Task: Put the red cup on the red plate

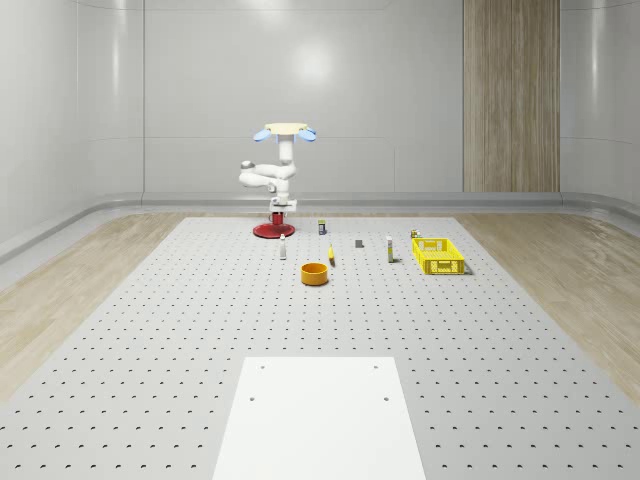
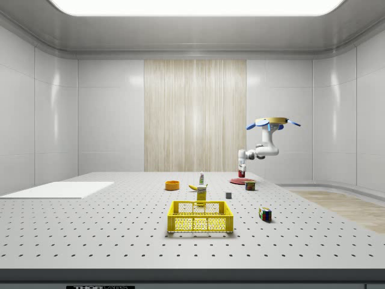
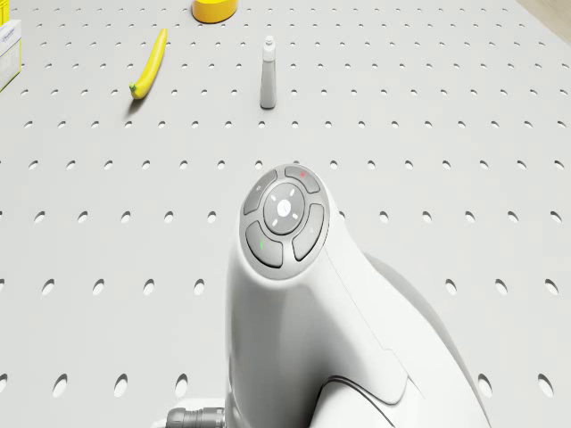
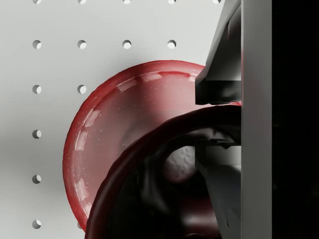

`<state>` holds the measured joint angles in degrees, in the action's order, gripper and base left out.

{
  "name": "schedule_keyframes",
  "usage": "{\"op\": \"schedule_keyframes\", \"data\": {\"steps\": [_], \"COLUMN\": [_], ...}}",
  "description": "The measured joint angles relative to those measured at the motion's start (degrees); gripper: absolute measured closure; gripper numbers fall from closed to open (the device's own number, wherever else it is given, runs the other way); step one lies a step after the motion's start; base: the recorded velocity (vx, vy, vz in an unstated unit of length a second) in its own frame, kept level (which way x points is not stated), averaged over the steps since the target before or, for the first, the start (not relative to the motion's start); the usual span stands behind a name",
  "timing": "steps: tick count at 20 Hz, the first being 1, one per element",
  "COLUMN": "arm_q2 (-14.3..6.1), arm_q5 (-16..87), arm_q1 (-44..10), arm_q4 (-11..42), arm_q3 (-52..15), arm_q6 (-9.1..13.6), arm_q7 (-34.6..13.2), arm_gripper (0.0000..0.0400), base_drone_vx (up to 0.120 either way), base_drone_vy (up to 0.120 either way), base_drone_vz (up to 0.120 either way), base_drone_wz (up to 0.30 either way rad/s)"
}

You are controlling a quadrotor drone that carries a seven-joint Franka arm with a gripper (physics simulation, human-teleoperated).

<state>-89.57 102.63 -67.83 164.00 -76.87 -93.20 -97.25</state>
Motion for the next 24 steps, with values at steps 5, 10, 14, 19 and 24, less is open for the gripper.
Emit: {"op": "schedule_keyframes", "data": {"steps": [5, 10, 14, 19, 24], "arm_q2": [-0.10, -0.22, -0.20, -0.06, 0.09], "arm_q5": [3.80, 6.30, 7.68, 6.53, 5.29], "arm_q1": [-0.65, 0.34, 1.09, 2.04, 2.59], "arm_q4": [-0.93, -1.76, -2.31, -1.89, -1.46], "arm_q3": [4.04, 6.75, 8.24, 6.95, 5.57], "arm_q6": [-1.44, -2.57, -3.16, -2.51, -1.84], "arm_q7": [-0.04, 1.49, 2.61, 3.29, 3.56], "arm_gripper": [0.0300, 0.0300, 0.0168, 0.0048, 0.0014], "base_drone_vx": [0.000, 0.000, 0.000, 0.000, 0.000], "base_drone_vy": [0.000, 0.000, 0.000, 0.000, 0.000], "base_drone_vz": [0.000, 0.000, 0.000, 0.000, 0.000], "base_drone_wz": [0.000, 0.000, 0.000, 0.000, 0.000]}}
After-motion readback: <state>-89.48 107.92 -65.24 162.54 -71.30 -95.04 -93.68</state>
